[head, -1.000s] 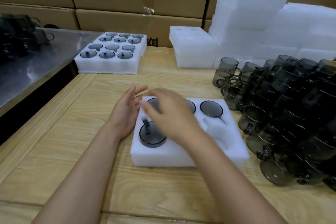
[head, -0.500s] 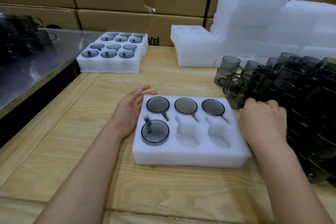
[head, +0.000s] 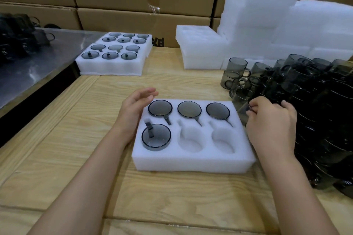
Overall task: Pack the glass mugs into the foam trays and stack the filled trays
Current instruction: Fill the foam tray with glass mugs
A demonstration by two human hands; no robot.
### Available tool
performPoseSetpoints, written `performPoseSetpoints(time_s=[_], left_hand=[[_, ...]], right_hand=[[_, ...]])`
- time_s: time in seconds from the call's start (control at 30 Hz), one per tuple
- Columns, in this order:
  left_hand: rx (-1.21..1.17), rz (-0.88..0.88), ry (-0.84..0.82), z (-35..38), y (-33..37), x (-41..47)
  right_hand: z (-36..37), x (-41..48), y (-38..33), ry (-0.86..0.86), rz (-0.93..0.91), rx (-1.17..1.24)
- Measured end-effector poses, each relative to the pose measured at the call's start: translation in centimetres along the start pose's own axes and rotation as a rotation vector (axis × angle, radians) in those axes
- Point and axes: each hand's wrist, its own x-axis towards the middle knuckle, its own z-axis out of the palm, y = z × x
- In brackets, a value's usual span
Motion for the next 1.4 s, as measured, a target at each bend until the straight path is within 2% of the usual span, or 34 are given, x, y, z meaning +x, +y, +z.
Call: performPoseSetpoints(time_s=[0.07, 0.13, 0.17, 0.23, 0.37, 0.43, 0.57, 0.73, 0.83, 0.97, 1.1, 1.23, 1.4], left_hand=[[0.036, 0.115, 0.1, 0.1, 0.5, -0.3], [0.032, 0.222, 0.133, 0.3, 1.6, -0.9], [0.037, 0.259, 0.111, 0.3, 2.2, -1.3], [0.127, 0.327, -0.011, 0.7, 3.4, -2.4], [0.482, 0.392, -0.396, 2.3, 4.3, -4.2], [0.609, 0.408, -0.471, 3.1, 4.1, -4.6], [0.63, 0.424, -0.361, 3.8, 3.8, -4.8], [0.623, 0.449, -0.221, 3.9, 3.3, -4.5], [0.552, 0.396, -0.146, 3.9, 3.2, -4.4], [0.494, 0.354, -0.184, 3.8, 3.1, -4.5], [0.517, 0.403, -0.27, 3.8, 3.3, -4.7], [0.512, 0.39, -0.407, 3.9, 3.2, -5.0], [0.512, 0.388, -0.387, 4.2, 3.4, -5.3]], right_hand=[[-0.5, -0.2, -0.7, 0.176, -0.087, 0.071], [-1.1, -0.8, -1.9, 0.386, -0.212, 0.166], [-1.3, -1.2, -2.5, 0.449, -0.274, 0.213], [-1.5, -1.9, -3.9, 0.467, -0.388, 0.323], [-1.0, -3.3, -5.8, 0.38, -0.553, 0.491], [-0.7, -3.6, -6.1, 0.326, -0.578, 0.557], [-0.1, -4.0, -6.2, 0.241, -0.545, 0.628], [0.1, -5.1, -7.1, 0.315, -0.495, 0.691], [0.1, -6.4, -8.1, 0.132, -0.392, 0.87], [0.0, -7.1, -8.7, -0.017, -0.259, 1.031], [-0.2, -6.4, -8.3, -0.109, -0.103, 1.115], [-0.3, -5.5, -7.8, -0.162, -0.093, 1.136], [-0.3, -5.0, -7.3, -0.256, -0.115, 1.012]])
